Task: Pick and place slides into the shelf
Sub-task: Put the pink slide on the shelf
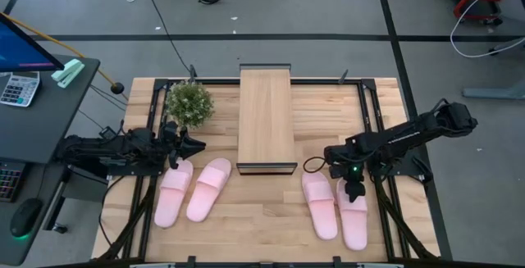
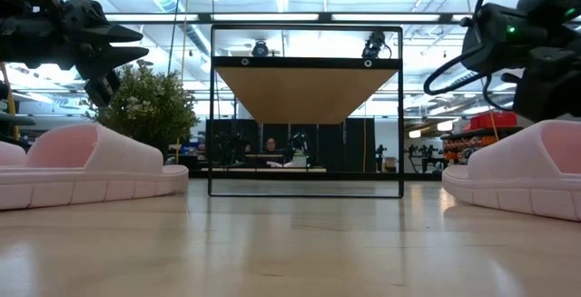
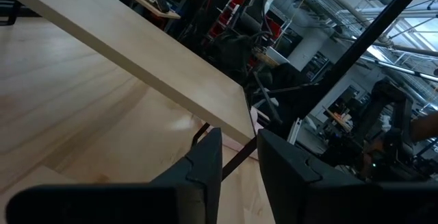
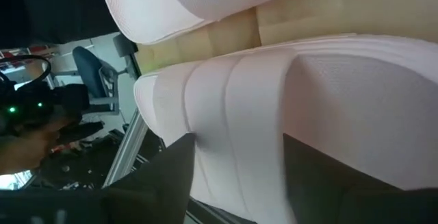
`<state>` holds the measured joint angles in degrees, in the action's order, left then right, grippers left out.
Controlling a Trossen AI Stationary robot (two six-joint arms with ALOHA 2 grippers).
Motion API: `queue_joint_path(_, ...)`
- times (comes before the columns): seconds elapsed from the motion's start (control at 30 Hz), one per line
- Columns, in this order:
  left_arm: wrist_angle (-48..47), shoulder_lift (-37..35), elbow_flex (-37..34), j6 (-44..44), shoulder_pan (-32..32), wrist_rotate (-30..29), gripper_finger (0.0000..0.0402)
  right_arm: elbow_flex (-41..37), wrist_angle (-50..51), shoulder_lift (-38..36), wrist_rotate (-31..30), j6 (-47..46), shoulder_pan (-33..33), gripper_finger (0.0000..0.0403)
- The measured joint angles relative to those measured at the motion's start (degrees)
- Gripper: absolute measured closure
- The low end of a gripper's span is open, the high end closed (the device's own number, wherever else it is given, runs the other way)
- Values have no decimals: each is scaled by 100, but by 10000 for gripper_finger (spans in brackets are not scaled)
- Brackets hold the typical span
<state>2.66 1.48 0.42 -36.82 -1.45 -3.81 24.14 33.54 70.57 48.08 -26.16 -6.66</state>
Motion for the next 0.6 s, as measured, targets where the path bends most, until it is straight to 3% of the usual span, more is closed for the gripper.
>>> queue_joint_path(0.27, 0, 1, 0, 0, 0, 0, 307, 0, 1, 0, 10, -454, -61, 385)
queue_joint_path(0.6, -2, -1, 0, 3, -1, 0, 312, 489, 1080, -350, -26, -1130, -63, 394)
